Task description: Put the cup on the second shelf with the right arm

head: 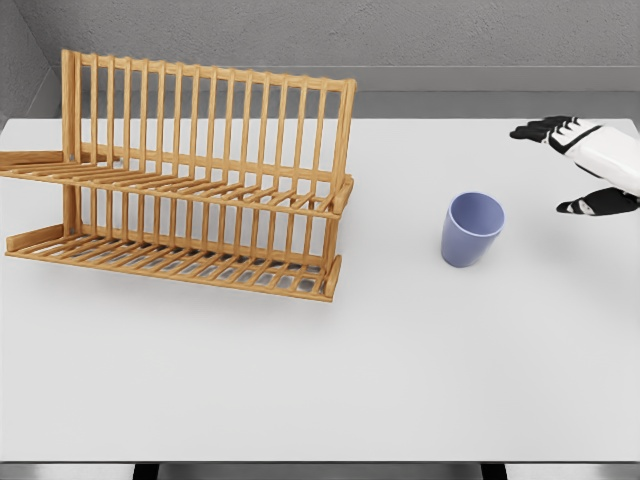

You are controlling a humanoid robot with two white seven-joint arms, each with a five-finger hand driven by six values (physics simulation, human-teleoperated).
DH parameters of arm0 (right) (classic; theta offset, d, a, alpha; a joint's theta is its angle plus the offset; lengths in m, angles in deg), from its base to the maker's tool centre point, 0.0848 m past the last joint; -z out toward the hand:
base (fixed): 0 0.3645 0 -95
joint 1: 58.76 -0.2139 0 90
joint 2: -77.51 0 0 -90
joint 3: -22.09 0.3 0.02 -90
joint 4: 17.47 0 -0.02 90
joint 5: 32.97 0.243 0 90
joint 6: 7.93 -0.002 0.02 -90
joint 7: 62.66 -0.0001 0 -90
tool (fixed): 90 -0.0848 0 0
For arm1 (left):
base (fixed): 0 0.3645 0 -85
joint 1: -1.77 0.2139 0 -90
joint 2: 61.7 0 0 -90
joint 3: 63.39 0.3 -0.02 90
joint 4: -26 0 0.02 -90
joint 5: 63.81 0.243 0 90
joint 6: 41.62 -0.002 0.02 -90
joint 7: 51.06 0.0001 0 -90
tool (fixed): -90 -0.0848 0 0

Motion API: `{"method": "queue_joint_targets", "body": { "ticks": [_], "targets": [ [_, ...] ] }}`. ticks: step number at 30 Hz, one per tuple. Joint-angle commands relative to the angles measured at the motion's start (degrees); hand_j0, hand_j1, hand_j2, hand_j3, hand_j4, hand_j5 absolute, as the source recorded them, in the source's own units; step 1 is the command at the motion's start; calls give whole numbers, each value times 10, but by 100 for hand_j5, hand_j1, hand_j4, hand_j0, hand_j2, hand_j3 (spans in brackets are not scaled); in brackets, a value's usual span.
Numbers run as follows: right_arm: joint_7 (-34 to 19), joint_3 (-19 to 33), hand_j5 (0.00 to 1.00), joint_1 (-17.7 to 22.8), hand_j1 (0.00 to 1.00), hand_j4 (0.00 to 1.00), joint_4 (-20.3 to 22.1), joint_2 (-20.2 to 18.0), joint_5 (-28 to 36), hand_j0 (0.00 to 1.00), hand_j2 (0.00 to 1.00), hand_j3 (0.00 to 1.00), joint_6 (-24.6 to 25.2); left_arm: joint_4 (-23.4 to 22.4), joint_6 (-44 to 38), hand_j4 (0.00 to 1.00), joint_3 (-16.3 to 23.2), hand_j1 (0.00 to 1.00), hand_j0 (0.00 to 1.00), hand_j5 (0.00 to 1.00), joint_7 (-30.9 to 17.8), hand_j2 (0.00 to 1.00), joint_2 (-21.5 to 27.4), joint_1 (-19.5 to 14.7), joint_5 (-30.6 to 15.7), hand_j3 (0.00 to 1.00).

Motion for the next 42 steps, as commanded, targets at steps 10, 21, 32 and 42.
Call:
{"method": "queue_joint_targets", "body": {
  "ticks": [10,21,32,42],
  "targets": [
    [-231,86,100,33,100,100,37,-49,16,100,100,100,1,0,0,100,0,100,100,100,0,100,0,0,0,100],
    [-242,-73,100,-145,100,100,49,3,-1,100,100,100,1,0,0,100,0,100,100,100,0,100,0,0,0,100],
    [-242,-158,100,-187,100,100,37,21,-38,100,100,100,1,0,0,100,0,100,100,100,0,100,0,0,0,100],
    [-242,-213,100,-225,100,100,1,50,-40,100,100,100,1,0,0,100,0,100,100,100,0,100,0,0,0,100]
  ]
}}
